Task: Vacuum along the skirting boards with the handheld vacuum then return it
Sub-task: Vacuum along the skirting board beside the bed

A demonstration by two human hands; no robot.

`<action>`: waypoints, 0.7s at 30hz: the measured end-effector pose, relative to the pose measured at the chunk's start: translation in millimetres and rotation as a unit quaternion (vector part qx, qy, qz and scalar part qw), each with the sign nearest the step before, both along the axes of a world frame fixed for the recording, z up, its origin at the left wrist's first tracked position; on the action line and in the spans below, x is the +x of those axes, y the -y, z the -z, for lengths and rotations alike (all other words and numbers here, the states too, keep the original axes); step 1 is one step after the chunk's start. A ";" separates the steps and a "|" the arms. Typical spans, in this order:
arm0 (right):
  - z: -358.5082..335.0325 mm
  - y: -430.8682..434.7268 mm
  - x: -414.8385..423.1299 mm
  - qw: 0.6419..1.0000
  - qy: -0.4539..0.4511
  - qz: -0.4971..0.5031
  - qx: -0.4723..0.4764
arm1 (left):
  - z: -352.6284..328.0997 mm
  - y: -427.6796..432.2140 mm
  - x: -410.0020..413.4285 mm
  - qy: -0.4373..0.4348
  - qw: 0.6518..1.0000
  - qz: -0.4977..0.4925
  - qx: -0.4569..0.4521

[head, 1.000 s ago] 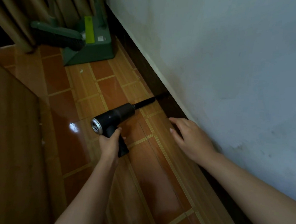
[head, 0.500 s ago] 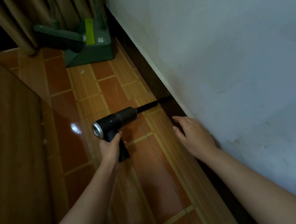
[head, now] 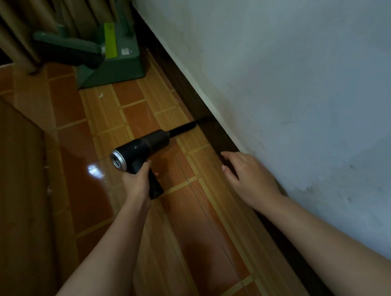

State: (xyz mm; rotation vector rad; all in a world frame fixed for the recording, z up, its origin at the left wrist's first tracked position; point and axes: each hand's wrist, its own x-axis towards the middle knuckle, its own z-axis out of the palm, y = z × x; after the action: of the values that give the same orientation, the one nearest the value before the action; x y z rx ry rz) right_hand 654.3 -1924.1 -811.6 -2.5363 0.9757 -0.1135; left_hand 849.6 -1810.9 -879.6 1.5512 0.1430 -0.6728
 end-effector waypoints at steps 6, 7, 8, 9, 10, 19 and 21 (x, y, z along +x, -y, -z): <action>-3.6 3.1 2.6 1.000 0.006 0.005 0.001 | 0.3 5.7 3.5 -0.008 1.000 -0.008 -0.002; -4.1 3.2 2.9 1.000 0.007 0.004 0.002 | -0.1 6.0 3.0 -0.008 1.000 -0.007 -0.004; -4.4 3.2 2.8 1.000 0.007 0.004 0.003 | -0.6 5.8 2.2 -0.007 1.000 -0.006 -0.007; -4.6 3.1 2.5 1.000 0.007 0.004 0.005 | -1.4 5.4 0.9 -0.007 1.000 -0.004 -0.009; -4.9 3.2 2.0 1.000 0.007 0.004 0.005 | -2.0 4.6 -0.4 -0.007 1.000 -0.004 -0.009; -14.1 -4.0 -9.7 1.000 0.000 -0.014 -0.008 | -3.6 -15.1 -14.1 -0.020 1.000 0.019 0.002; -16.9 -6.2 -13.4 1.000 -0.005 -0.020 -0.012 | -4.4 -20.7 -19.4 -0.020 1.000 0.024 0.000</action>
State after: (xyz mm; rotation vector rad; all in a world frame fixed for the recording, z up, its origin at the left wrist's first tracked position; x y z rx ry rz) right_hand 640.8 -1917.9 -794.7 -2.5781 0.9325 -0.1025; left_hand 830.2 -1790.2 -875.2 1.5462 0.1364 -0.7412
